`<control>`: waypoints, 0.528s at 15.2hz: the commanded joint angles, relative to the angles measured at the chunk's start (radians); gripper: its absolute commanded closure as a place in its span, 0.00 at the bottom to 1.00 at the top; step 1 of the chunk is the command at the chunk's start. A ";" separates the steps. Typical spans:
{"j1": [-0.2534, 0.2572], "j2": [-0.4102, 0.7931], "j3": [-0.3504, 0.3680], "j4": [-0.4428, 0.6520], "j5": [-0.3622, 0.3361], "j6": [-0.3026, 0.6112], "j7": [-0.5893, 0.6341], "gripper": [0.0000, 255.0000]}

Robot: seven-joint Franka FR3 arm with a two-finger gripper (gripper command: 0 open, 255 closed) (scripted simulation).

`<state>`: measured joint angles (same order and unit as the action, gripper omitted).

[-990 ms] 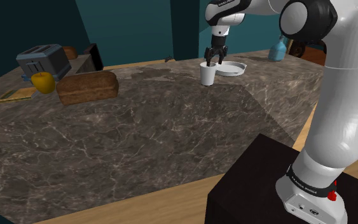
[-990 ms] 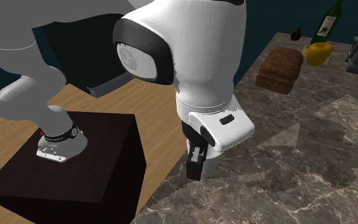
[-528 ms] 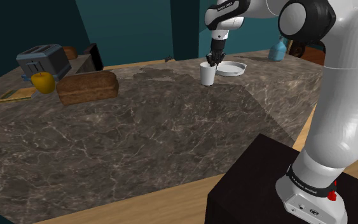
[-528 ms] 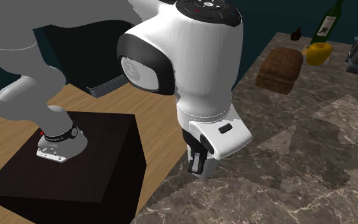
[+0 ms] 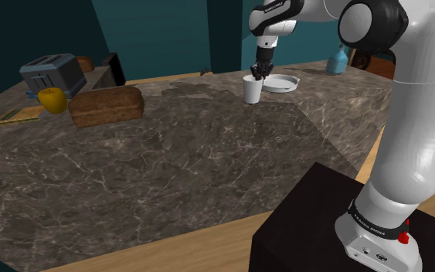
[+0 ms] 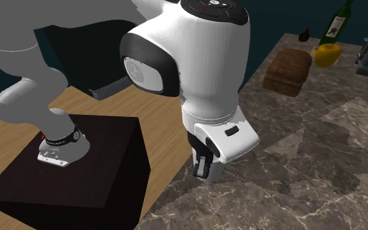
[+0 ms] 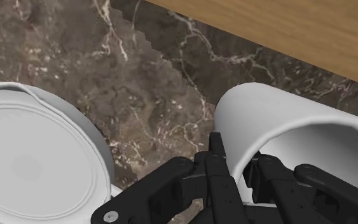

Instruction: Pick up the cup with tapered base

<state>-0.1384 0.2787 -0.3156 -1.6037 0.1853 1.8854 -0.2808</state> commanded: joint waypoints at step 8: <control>-0.005 -0.005 -0.003 0.108 -0.006 -0.112 0.013 1.00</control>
<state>-0.1430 0.2736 -0.3186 -1.5108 0.1797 1.7885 -0.2701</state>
